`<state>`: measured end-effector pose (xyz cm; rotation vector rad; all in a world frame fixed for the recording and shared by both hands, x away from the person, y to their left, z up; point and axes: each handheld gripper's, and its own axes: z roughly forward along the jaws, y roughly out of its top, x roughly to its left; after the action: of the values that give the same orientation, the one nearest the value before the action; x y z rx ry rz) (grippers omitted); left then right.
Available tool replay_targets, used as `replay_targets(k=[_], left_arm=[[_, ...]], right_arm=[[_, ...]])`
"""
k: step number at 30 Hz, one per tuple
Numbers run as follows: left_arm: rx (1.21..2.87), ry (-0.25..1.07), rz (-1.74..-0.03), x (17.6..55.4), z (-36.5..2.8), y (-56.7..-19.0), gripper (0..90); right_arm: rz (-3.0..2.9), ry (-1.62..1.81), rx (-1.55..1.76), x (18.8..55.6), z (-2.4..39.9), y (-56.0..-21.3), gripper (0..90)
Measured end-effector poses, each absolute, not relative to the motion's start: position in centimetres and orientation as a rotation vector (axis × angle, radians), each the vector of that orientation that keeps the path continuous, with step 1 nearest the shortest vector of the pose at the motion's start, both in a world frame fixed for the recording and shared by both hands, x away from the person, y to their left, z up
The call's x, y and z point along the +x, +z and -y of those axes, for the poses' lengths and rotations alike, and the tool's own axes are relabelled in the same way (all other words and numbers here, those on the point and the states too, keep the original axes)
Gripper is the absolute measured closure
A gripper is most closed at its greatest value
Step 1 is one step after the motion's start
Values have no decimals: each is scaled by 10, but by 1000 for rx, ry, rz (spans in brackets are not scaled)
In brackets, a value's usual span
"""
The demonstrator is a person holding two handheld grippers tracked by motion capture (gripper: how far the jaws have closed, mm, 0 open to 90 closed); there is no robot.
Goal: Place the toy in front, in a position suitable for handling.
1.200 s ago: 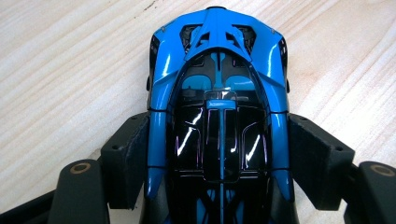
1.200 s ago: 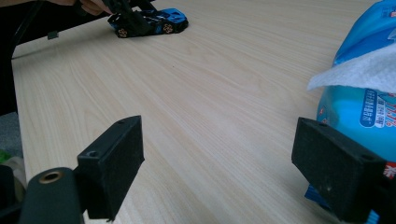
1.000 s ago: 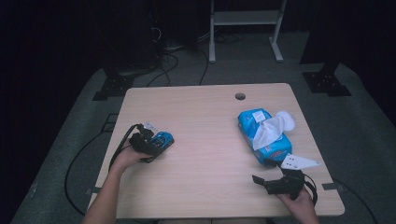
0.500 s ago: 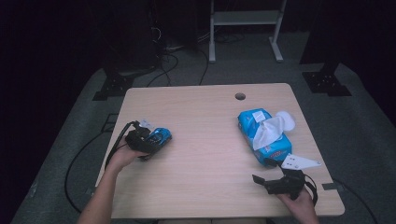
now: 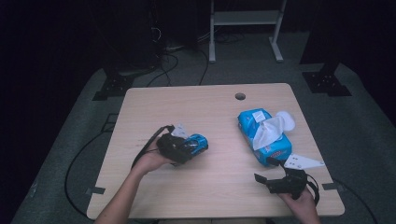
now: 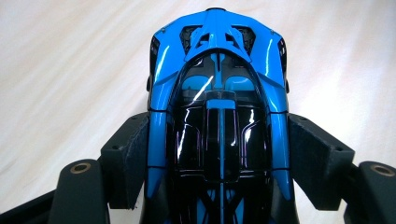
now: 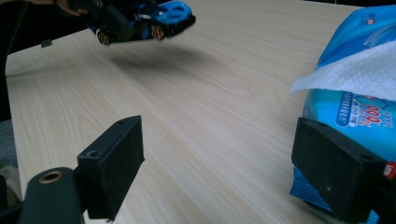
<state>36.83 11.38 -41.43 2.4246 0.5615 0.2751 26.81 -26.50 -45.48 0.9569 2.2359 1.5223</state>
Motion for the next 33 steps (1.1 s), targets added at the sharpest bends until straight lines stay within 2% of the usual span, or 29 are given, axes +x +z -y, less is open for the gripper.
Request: replay_targets(k=[9, 15, 25, 28, 33], left_arm=[[2472, 196, -460, 356, -69, -440, 278], [2481, 157, -456, 355, -63, -453, 278], [2463, 178, -480, 352, -60, -461, 269], [2436, 165, -484, 352, -62, -460, 185], [2373, 204, -482, 344, -70, -453, 120]], right_arm=[[-2202, 1534, 987, 269, 272, -454, 159], [-2190, 1536, 1012, 271, 276, -455, 159], [-2160, 1536, 1036, 279, 274, -454, 158], [-2158, 1527, 1032, 279, 274, -452, 158], [-2148, 1519, 1030, 282, 277, -447, 158]])
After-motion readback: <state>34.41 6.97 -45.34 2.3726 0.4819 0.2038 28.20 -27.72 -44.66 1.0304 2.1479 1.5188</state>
